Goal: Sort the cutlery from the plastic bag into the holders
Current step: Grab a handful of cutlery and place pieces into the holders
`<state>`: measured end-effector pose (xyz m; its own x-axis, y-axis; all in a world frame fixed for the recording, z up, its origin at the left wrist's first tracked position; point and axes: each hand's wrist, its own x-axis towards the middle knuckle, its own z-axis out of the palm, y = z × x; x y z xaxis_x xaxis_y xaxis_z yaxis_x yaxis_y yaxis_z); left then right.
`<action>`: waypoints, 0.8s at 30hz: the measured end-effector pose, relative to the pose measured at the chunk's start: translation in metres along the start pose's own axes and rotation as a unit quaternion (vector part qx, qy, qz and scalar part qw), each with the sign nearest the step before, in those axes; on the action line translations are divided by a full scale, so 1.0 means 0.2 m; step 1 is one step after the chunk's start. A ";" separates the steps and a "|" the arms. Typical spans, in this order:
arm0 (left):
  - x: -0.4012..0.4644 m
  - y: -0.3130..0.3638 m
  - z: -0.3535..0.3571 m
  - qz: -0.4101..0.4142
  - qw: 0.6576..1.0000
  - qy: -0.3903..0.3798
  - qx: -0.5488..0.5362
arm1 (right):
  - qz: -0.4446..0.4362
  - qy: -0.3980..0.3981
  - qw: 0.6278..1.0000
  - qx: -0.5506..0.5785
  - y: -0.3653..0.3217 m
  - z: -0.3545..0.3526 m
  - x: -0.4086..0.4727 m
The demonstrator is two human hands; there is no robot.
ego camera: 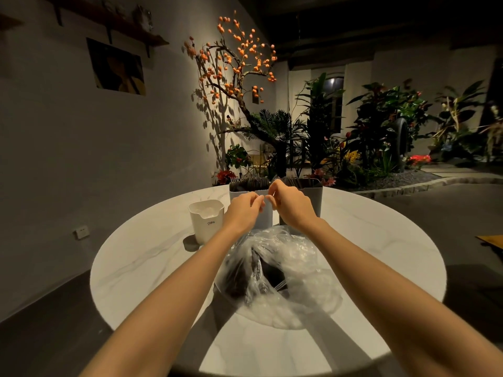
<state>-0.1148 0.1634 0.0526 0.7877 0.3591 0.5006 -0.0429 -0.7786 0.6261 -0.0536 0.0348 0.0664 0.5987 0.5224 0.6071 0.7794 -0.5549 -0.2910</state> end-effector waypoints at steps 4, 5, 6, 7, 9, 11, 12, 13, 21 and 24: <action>-0.10 0.00 0.02 0.003 1.000 -0.009 0.005 | 0.015 -0.008 1.000 0.001 0.01 0.02 -0.09; -0.13 -0.01 0.02 0.003 1.000 -0.010 0.006 | 0.017 -0.010 1.000 0.002 0.01 0.03 -0.11; -0.15 -0.01 0.02 0.003 1.000 -0.012 0.003 | 0.018 -0.015 1.000 0.004 0.01 0.04 -0.13; -0.17 -0.02 0.03 0.001 1.000 -0.015 0.002 | 0.021 -0.019 1.000 0.006 0.01 0.04 -0.16; -0.21 -0.03 0.04 -0.002 1.000 -0.024 0.003 | 0.026 -0.029 0.999 0.009 0.01 0.06 -0.20; -0.24 -0.04 0.06 -0.006 1.000 -0.028 0.006 | 0.029 -0.036 0.999 0.010 0.01 0.08 -0.23; -0.25 -0.04 0.06 -0.010 1.000 -0.029 0.006 | 0.029 -0.038 0.999 0.012 0.01 0.08 -0.25; -0.27 -0.04 0.07 -0.013 0.999 -0.030 0.006 | 0.032 -0.042 0.998 0.016 0.01 0.09 -0.26; -0.37 -0.11 0.15 -0.026 0.991 -0.019 0.134 | 0.084 -0.127 0.977 0.147 0.02 0.17 -0.35; -0.42 -0.15 0.17 -0.063 0.971 -0.015 0.232 | 0.092 -0.140 0.979 0.115 0.05 0.22 -0.39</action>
<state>-0.1587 0.1405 -0.0280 0.7871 0.4564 0.4150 0.3307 -0.8801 0.3406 -0.0845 0.0173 -0.0151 0.7348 0.6024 0.3118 0.6554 -0.5121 -0.5552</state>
